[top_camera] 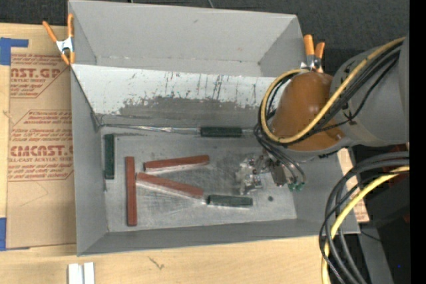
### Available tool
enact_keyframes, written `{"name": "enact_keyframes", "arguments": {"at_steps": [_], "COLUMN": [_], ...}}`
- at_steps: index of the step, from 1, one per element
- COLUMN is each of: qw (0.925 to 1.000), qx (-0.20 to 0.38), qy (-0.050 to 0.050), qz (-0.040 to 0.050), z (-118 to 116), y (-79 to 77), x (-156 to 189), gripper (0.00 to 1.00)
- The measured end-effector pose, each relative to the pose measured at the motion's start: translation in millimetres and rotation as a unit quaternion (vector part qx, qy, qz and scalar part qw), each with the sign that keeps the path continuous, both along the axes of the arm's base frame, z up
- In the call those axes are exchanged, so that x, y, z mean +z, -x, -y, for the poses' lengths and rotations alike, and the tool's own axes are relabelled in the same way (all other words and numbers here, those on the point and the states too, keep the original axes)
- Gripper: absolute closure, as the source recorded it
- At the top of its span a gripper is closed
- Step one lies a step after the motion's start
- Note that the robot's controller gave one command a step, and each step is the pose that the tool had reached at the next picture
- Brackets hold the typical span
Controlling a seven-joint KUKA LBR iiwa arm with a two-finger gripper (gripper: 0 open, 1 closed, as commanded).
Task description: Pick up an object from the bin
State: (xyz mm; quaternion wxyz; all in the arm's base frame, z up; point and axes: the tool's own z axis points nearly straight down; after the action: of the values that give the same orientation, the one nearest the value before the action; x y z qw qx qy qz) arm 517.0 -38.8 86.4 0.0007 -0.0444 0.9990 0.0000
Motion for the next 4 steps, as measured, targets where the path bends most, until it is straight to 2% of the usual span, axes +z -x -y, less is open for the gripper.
{"name": "enact_keyframes", "arguments": {"at_steps": [1,2,3,4], "qw": [1.0000,1.0000,0.9995,0.9998], "qx": [0.000,0.000,0.028,0.008], "qy": [0.000,0.000,0.002,-0.002], "qz": [-0.0001,-0.0002,0.0145,0.0170], "z": [-0.2,-0.2,-35.3,-38.8], "y": [0.0,0.1,19.1,23.1], "x": [-0.1,-0.1,-4.0,-6.4], "gripper": [0.00,0.00,0.00,0.00]}}
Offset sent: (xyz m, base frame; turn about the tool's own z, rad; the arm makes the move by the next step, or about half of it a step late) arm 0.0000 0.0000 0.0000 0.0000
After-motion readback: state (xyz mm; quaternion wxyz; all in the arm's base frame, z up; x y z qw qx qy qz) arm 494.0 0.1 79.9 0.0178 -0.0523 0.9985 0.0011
